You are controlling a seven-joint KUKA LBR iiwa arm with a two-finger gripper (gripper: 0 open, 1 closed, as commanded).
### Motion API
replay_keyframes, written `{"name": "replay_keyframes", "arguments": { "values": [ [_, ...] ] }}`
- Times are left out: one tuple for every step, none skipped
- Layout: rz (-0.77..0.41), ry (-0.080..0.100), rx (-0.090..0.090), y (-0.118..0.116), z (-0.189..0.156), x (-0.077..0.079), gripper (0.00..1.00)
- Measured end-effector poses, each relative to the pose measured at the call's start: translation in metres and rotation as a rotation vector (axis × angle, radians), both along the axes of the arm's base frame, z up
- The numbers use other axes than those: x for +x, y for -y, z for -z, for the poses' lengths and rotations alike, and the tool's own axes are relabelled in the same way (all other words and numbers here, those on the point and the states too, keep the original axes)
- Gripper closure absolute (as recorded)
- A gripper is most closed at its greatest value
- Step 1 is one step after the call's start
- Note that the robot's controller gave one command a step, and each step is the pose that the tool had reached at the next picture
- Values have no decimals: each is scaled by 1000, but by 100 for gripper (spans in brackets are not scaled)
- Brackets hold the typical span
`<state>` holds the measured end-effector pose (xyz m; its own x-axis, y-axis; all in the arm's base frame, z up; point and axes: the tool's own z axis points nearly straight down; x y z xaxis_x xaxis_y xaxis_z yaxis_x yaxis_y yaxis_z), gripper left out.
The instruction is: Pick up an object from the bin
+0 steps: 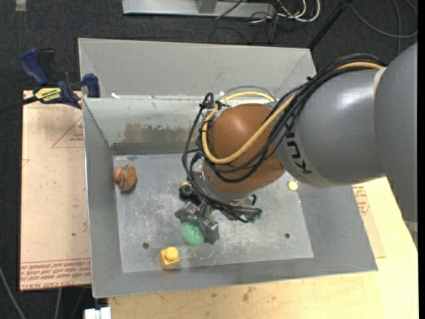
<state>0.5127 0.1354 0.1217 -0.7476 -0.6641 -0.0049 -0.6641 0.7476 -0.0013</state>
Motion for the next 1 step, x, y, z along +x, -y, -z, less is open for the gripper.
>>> {"name": "replay_keyframes", "arguments": {
  "values": [
    [2, -4, -2, -2, -5, 1, 100]
  ]
}}
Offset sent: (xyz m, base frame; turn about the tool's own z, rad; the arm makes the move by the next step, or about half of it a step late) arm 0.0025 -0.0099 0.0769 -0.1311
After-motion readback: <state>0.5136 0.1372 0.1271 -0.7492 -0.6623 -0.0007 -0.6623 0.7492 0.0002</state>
